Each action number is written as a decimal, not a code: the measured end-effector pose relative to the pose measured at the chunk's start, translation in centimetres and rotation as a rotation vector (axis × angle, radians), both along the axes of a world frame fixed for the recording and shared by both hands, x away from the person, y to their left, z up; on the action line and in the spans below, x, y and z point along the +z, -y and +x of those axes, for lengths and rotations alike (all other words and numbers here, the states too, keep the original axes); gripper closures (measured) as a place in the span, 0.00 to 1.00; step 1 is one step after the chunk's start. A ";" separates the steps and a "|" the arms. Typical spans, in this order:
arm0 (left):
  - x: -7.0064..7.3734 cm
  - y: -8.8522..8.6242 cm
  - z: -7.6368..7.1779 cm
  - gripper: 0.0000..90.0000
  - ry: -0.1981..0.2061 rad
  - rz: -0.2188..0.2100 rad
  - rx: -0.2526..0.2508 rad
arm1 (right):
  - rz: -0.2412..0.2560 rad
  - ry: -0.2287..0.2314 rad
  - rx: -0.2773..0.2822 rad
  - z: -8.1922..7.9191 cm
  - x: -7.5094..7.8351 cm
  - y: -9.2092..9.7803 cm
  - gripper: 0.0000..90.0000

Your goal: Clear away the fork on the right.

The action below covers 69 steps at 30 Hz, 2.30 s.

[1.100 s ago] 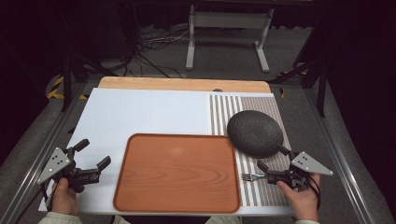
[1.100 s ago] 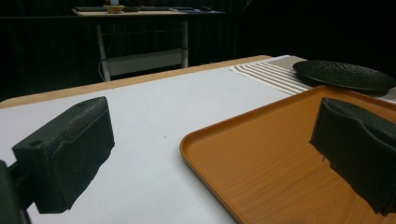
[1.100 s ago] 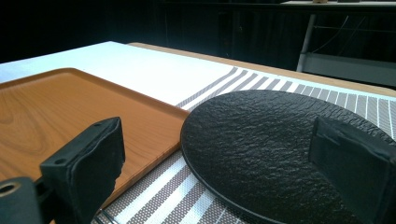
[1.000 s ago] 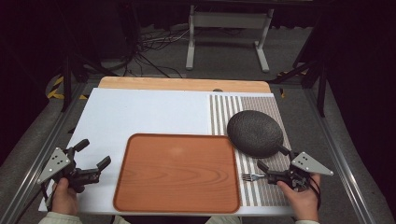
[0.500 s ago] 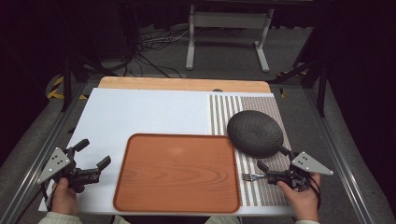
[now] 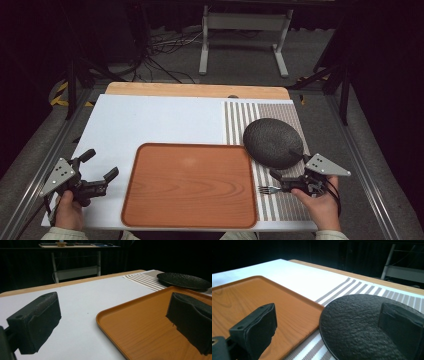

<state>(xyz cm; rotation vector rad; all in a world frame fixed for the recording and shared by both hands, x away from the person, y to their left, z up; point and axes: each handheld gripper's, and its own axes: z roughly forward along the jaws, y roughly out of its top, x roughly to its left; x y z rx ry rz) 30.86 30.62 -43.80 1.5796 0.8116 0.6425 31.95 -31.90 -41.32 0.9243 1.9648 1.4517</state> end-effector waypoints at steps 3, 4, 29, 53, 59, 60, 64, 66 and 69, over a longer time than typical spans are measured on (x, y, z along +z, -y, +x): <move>0.0 -0.1 0.0 0.00 0.002 -0.003 0.002 | -0.021 -0.017 0.013 0.4 0.5 -0.4 0.03; 0.0 -0.1 0.0 0.00 0.003 -0.002 0.002 | -0.022 -0.019 0.011 0.5 0.5 -0.4 0.03; 0.2 -0.1 -0.1 0.00 0.002 0.002 0.005 | -0.503 -0.264 0.198 2.3 3.2 -2.2 0.06; 0.1 -0.1 0.0 0.00 0.001 -0.001 0.007 | -0.766 -0.412 0.318 3.7 3.5 -3.0 0.09; 0.1 -0.1 0.0 0.00 0.000 -0.002 0.007 | -0.816 -0.455 0.331 3.9 3.3 -2.9 0.10; 0.1 -0.1 0.0 0.00 0.000 -0.002 0.007 | -0.825 -0.460 0.333 3.9 3.3 -2.9 0.10; 0.1 -0.2 0.0 0.00 0.000 -0.001 0.008 | -0.858 -0.487 0.341 3.9 3.1 -2.9 0.10; 0.1 -0.2 0.0 0.00 0.000 -0.003 0.008 | -0.873 -0.499 0.350 4.0 3.0 -2.9 0.11; 0.1 -0.2 0.0 0.00 0.000 -0.003 0.008 | -0.883 -0.509 0.353 4.0 2.9 -2.9 0.11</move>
